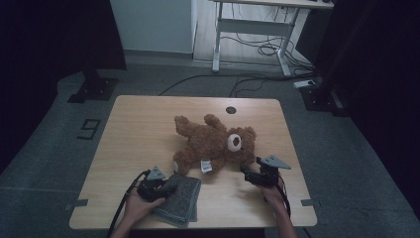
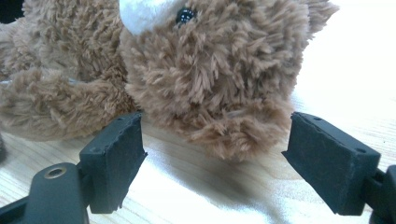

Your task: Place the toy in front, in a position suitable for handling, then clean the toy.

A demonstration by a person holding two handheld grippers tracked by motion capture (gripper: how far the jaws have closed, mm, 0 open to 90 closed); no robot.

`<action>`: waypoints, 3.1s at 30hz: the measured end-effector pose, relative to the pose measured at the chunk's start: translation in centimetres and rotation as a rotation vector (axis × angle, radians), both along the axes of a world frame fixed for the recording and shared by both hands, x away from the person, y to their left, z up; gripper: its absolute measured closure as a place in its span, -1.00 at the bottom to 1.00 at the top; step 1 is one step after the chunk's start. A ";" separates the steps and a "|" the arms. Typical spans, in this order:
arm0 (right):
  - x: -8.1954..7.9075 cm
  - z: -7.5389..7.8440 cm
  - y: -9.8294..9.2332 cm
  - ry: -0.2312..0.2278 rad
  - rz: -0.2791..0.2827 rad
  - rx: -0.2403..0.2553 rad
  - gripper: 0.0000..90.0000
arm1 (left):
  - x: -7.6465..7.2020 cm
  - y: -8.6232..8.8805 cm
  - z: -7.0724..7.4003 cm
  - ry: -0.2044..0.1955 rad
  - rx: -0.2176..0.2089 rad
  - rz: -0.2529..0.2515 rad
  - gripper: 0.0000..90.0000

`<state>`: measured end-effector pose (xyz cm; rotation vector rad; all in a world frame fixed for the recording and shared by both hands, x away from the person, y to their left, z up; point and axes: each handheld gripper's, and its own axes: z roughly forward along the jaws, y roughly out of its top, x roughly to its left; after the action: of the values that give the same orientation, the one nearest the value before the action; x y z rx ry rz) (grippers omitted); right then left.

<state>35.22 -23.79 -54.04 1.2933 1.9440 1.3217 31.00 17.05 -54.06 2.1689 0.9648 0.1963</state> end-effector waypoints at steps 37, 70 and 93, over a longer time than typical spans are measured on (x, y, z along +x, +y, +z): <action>-0.6 0.1 1.7 -0.007 0.059 -0.007 -0.54 | -2.3 6.6 7.5 -0.147 -0.345 0.053 0.70; 1.2 -0.7 11.7 0.068 0.202 -0.148 -0.17 | -1.7 5.8 6.8 -0.133 -0.368 0.068 0.70; 1.0 -1.0 9.5 0.120 0.225 -0.072 0.46 | 6.8 -8.2 6.8 -0.174 -0.266 0.013 0.71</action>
<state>36.18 -14.30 -55.05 1.1712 2.2544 1.2882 37.76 8.87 -47.29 1.8701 0.8543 0.2444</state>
